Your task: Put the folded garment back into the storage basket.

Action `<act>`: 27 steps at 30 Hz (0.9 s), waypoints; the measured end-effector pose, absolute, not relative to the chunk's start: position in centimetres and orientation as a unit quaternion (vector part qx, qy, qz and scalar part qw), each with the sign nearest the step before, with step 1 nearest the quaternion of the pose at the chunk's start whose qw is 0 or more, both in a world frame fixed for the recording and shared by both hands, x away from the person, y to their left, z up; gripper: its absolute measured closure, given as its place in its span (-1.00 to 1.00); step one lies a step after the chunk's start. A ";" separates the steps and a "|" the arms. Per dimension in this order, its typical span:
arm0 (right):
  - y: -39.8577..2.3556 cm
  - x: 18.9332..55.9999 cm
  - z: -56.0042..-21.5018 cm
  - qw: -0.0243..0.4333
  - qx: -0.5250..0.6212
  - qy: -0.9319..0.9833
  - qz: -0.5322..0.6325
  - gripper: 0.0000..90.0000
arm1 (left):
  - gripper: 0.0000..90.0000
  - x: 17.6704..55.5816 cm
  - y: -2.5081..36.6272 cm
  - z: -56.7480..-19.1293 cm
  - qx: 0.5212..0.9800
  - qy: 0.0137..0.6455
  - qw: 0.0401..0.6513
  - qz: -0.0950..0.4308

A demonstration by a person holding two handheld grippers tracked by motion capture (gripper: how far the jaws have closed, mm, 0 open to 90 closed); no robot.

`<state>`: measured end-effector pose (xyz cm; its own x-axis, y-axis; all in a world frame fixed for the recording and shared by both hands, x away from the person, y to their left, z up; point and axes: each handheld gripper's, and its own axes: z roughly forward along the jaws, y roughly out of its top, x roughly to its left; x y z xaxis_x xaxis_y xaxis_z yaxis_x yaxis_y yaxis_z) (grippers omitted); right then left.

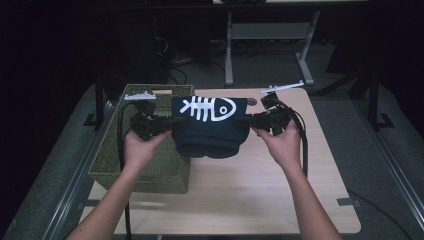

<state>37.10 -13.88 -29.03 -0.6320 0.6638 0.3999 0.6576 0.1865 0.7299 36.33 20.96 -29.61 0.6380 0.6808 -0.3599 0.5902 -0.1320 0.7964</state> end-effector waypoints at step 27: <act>-9.4 38.4 -28.3 -0.008 0.410 0.785 0.465 0.57 | 0.54 36.1 25.1 -28.9 0.746 0.443 0.495 0.059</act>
<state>38.42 -9.39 -28.27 -0.6638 0.6357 0.3940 0.6507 0.2311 0.7233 36.06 25.09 -28.89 0.6008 0.7191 -0.3492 0.6014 -0.1188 0.7901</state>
